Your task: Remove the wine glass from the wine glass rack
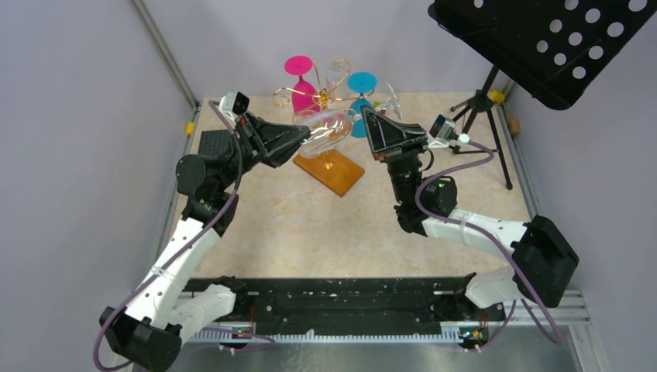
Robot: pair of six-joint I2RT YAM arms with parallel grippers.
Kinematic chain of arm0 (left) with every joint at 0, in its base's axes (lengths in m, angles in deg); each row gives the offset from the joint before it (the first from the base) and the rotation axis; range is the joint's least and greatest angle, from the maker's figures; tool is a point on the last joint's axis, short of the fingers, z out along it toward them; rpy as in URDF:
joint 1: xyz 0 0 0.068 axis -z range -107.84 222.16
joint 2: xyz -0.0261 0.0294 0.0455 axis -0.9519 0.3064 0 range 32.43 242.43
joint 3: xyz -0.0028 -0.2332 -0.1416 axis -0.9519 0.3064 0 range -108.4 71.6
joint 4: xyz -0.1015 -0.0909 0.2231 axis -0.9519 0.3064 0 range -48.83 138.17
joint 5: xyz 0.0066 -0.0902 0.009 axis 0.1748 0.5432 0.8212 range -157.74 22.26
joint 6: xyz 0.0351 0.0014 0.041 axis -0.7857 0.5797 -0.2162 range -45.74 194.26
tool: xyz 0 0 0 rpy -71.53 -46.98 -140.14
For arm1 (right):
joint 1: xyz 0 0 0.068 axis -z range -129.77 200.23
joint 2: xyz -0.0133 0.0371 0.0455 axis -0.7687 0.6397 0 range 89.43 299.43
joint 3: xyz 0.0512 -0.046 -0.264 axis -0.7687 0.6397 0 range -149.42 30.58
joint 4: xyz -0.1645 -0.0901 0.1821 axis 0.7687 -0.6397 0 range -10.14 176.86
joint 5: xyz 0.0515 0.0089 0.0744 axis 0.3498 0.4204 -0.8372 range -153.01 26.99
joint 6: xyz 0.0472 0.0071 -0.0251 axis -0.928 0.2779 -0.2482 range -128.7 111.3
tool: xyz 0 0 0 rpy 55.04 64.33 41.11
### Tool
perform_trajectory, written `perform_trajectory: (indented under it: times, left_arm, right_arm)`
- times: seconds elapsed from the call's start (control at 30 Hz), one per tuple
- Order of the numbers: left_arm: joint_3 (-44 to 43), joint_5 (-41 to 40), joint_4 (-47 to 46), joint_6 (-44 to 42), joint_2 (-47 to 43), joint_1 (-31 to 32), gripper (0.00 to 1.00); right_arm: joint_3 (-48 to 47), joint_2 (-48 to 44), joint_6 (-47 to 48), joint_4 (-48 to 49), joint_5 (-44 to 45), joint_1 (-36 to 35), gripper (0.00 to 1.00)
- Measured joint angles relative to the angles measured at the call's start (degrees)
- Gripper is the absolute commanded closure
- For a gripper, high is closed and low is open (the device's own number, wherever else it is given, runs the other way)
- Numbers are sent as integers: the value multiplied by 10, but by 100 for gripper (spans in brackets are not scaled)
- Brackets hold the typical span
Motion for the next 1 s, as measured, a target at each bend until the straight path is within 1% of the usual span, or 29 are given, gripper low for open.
perform_trajectory:
  times: [0.07, 0.1, 0.33, 0.43, 0.53, 0.57, 0.6, 0.7, 0.73, 0.83, 0.93, 1.0]
  left_arm:
    - [0, -2, 0, 0, 0, 0, 92]
    - [0, -2, 0, 0, 0, 0, 92]
    - [-6, -5, 6, -9, 2, 0, 80]
    - [-8, -4, 14, -16, 2, 0, 73]
    - [-11, -4, 24, -18, 2, 2, 72]
    - [-11, -4, 24, -18, 2, 2, 75]
    - [-12, -4, 25, -19, 2, 2, 79]
    - [-13, -5, 30, -21, 2, 2, 97]
    - [-13, -7, 29, -20, 2, 2, 100]
    - [-16, -9, 28, -26, 1, 2, 100]
    - [-16, -11, 30, -32, 1, 2, 100]
    - [-17, -12, 31, -35, 1, 2, 100]
  right_arm:
    - [0, 1, -2, 1, 0, 0, 100]
    - [0, 1, -2, 2, 0, 0, 100]
    - [0, 2, 3, 6, -5, 0, 100]
    - [0, 2, 8, 4, -15, 0, 100]
    - [0, 2, 13, 2, -23, 0, 100]
    - [0, 2, 14, 2, -26, 0, 100]
    - [0, 2, 15, 2, -27, 0, 100]
    - [0, 2, 18, 2, -29, 0, 100]
    - [1, 2, 18, 2, -29, 0, 100]
    - [3, 2, 18, 1, -29, 0, 100]
    - [3, 2, 18, 1, -30, 0, 83]
    - [4, 1, 18, 0, -30, 0, 68]
